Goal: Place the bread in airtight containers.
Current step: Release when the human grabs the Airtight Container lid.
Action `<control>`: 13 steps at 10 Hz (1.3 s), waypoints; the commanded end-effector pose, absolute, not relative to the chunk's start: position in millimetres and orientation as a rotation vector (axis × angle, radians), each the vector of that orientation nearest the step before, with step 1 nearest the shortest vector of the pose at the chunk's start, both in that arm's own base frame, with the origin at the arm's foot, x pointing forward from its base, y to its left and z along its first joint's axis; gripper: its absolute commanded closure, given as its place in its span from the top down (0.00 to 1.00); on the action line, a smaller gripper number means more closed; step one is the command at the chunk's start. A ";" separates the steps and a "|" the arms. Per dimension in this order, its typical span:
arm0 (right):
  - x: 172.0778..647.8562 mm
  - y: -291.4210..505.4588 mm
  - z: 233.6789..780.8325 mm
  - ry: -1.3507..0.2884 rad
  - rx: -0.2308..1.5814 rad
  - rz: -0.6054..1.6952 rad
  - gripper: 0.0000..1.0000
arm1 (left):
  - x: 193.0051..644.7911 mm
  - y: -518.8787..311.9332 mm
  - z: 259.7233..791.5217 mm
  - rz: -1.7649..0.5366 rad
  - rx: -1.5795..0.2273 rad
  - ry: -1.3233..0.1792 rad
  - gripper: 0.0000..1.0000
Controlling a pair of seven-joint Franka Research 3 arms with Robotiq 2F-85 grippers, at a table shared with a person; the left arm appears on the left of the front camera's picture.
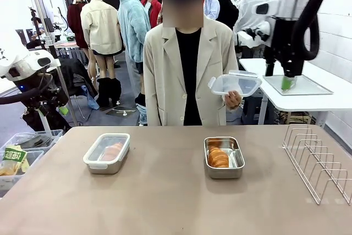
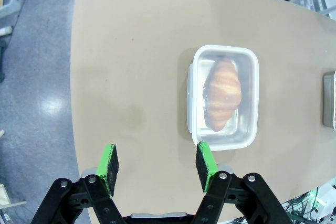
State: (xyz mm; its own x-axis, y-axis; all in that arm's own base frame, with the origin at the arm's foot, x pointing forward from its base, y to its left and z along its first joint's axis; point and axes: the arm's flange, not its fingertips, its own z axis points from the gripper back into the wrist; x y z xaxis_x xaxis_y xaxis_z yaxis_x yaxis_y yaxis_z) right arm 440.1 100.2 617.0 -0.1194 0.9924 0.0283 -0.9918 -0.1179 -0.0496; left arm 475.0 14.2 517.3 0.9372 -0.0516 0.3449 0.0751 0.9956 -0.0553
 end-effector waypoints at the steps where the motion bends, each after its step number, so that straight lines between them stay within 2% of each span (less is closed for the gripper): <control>1: 434.1 80.0 605.7 -0.104 0.032 1.658 1.00 | 474.0 15.3 519.4 -0.054 -0.049 -0.348 0.77; 3: 440.1 84.9 609.0 -0.054 0.004 1.666 1.00 | 474.0 15.3 519.4 -0.054 -0.049 -0.348 0.77; 13: 440.1 84.9 609.0 -0.054 0.004 1.666 1.00 | 474.0 15.3 519.4 -0.054 -0.049 -0.348 0.77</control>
State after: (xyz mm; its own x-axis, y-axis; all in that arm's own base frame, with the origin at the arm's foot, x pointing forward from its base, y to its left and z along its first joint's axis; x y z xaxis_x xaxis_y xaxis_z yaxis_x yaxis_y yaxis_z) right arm 438.0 85.0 608.8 -0.0956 0.9949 0.0334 -0.9949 -0.0944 -0.0346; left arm 475.0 14.1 517.3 0.9372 -0.0518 0.3449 0.0753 0.9956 -0.0552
